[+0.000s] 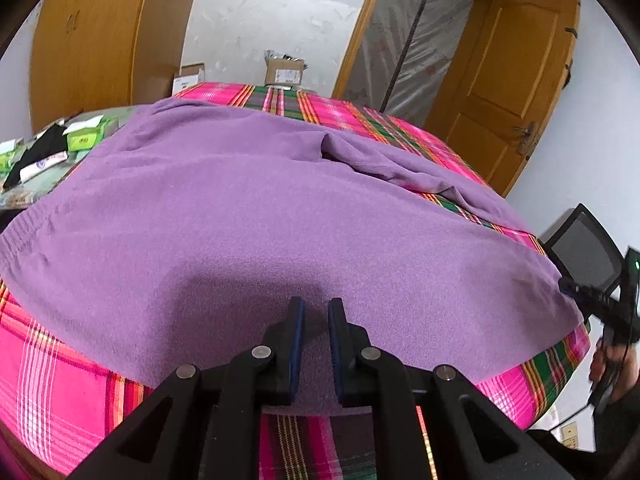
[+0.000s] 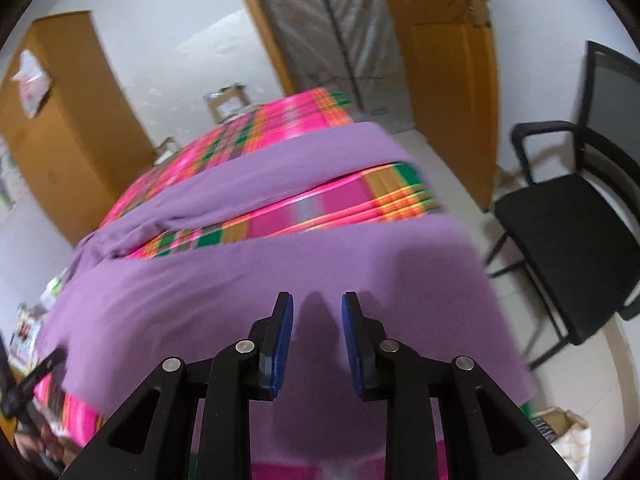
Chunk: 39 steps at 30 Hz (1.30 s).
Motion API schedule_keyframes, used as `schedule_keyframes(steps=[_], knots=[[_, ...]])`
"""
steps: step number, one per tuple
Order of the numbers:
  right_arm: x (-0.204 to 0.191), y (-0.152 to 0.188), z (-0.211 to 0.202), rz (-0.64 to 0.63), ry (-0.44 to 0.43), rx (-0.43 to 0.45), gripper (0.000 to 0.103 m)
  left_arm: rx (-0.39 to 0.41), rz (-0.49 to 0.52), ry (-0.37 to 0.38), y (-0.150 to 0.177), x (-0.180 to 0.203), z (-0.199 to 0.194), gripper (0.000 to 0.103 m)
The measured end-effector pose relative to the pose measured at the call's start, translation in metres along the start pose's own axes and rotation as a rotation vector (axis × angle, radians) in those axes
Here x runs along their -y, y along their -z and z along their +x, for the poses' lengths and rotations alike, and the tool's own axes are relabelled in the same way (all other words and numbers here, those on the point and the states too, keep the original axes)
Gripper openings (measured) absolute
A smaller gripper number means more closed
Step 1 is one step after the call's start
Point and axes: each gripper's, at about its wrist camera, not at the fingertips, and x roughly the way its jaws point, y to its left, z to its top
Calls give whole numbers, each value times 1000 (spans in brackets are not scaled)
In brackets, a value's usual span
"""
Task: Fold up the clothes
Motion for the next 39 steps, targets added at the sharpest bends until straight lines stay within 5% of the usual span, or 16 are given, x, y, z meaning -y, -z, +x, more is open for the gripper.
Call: schedule_keyframes(steps=[6, 16, 25, 31, 39], knots=[[-18, 14, 1, -112, -21, -15, 27, -17, 48, 49, -1, 27, -5, 12], [85, -16, -20, 172, 111, 46, 27, -50, 132, 120, -2, 69, 13, 12], [40, -40, 24, 89, -68, -2, 24, -67, 183, 111, -6, 86, 25, 12], [80, -48, 25, 168, 41, -8, 10, -60, 191, 104, 1, 84, 29, 12], [140, -33, -18, 283, 175, 55, 17, -27, 203, 110, 4, 84, 30, 13]])
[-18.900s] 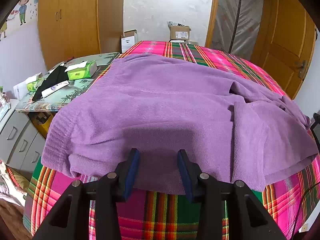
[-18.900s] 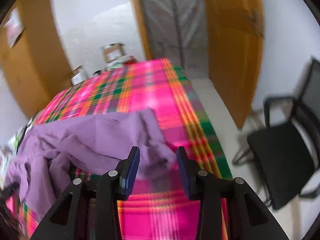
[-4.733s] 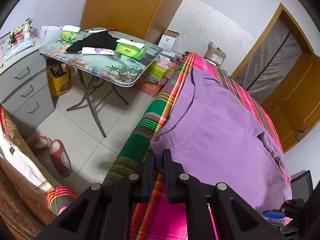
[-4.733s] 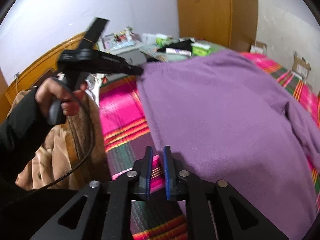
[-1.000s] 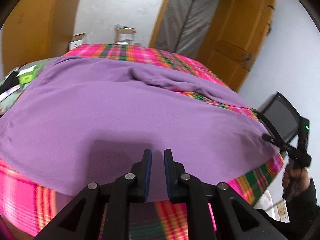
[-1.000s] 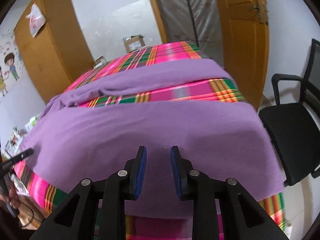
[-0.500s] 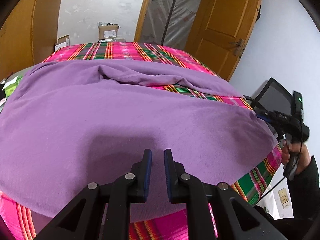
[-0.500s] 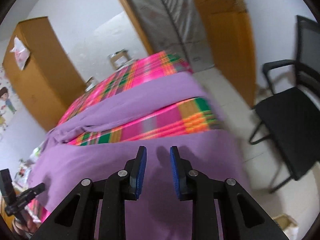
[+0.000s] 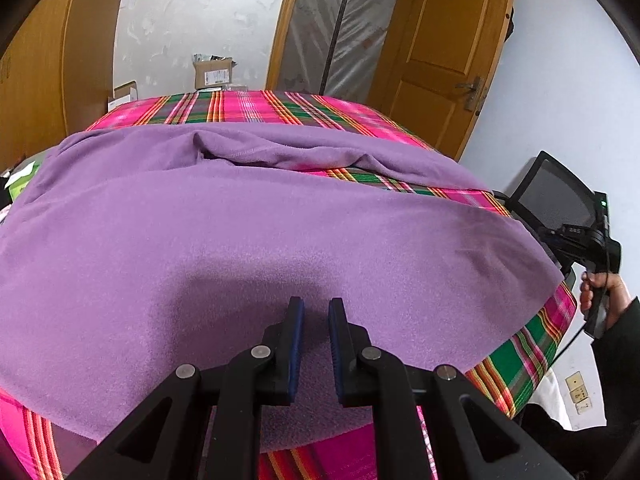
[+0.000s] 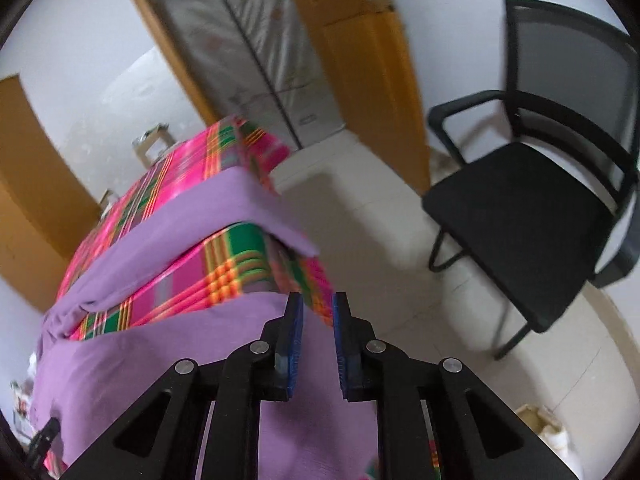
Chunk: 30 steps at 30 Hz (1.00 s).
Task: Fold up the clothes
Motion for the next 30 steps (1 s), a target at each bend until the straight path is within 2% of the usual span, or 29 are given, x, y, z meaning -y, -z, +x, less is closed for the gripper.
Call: schedule_keyframes(steps=[5, 12, 15, 20, 30], knots=[[-11, 12, -19, -50, -57, 31, 17, 14, 5, -13, 1, 2, 1, 13], [-96, 49, -18, -284, -235, 14, 20, 51, -7, 4, 6, -1, -1, 13], [-136, 68, -10, -415, -277, -8, 22, 72, -10, 12, 9, -3, -2, 13], [-176, 92, -7, -617, -253, 13, 27, 81, 4, -3, 10, 1, -2, 13], [-186, 89, 17, -594, -208, -84, 28, 94, -3, 0, 12, 0, -3, 13]])
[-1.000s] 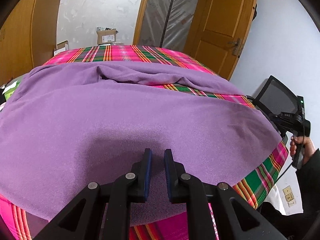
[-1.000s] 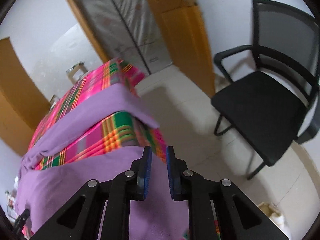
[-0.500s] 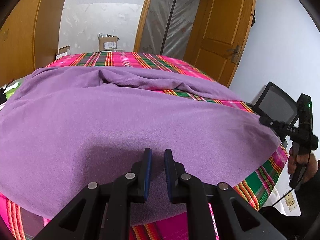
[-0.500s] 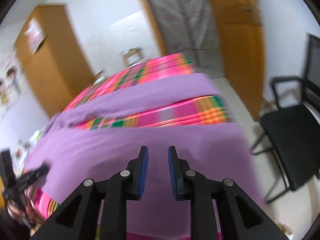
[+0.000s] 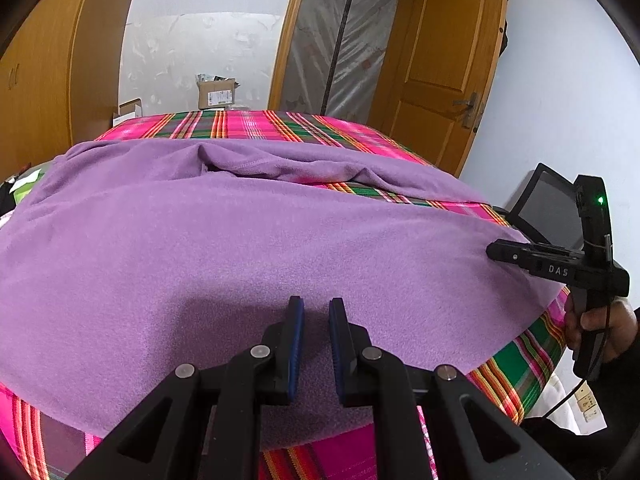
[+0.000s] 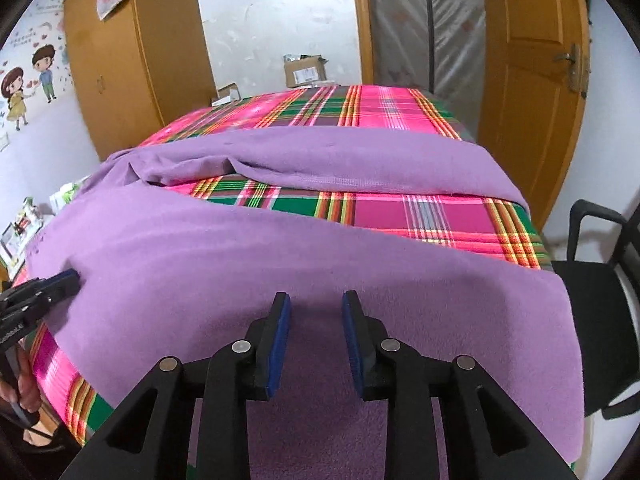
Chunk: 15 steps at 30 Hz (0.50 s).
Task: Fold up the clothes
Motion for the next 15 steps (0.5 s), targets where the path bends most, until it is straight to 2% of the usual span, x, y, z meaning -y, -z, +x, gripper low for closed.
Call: schedule_keyframes(steps=[7, 15], knots=[[0, 15, -9, -37, 3, 27, 32, 20, -19, 7, 2, -2, 0, 13], [0, 16, -9, -38, -1, 36, 34, 1, -50, 19, -1, -4, 1, 13]])
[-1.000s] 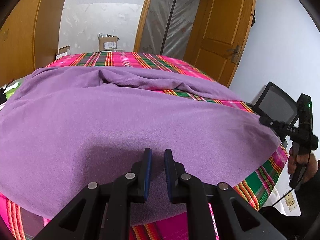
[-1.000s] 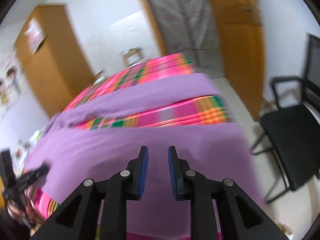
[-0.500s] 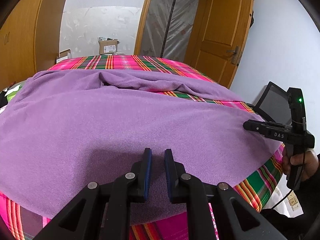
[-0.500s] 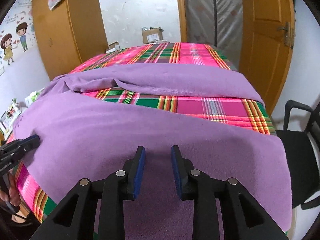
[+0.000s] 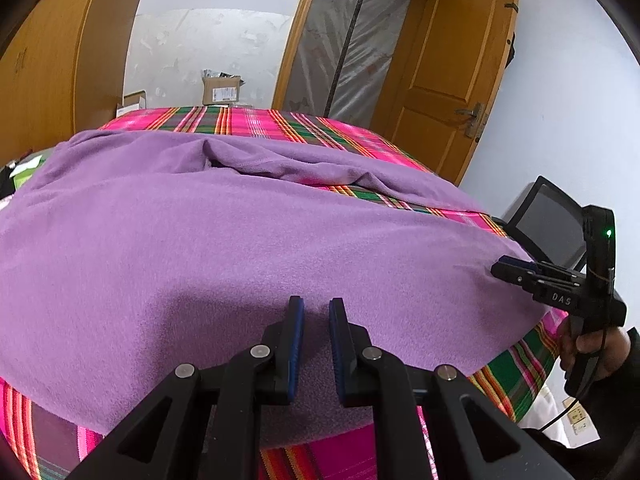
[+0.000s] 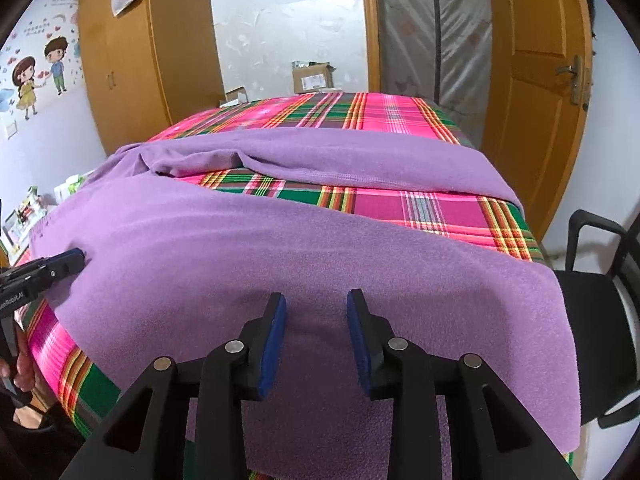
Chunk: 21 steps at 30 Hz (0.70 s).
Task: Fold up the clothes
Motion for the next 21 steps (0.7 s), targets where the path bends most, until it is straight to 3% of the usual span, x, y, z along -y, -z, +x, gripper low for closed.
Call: schedule_keyframes(steps=[5, 7, 12, 16, 18, 21], knots=[[-3, -7, 3, 19, -32, -47, 51, -38, 5, 16, -5, -2, 1, 13], [-1, -8, 3, 40, -45, -55, 54, -56, 24, 18, -7, -1, 2, 13], [-1, -12, 4, 49, -55, -82, 54, -116, 27, 31, -19, -10, -1, 13], [-9, -21, 10, -8, -34, -159, 57, -123, 25, 18, -33, -26, -7, 13], [-9, -29, 13, -6, -26, -195, 57, -106, 20, -14, -45, -40, -14, 15], [-8, -43, 16, 44, -36, -180, 57, -86, 4, -75, -63, -63, -21, 20]])
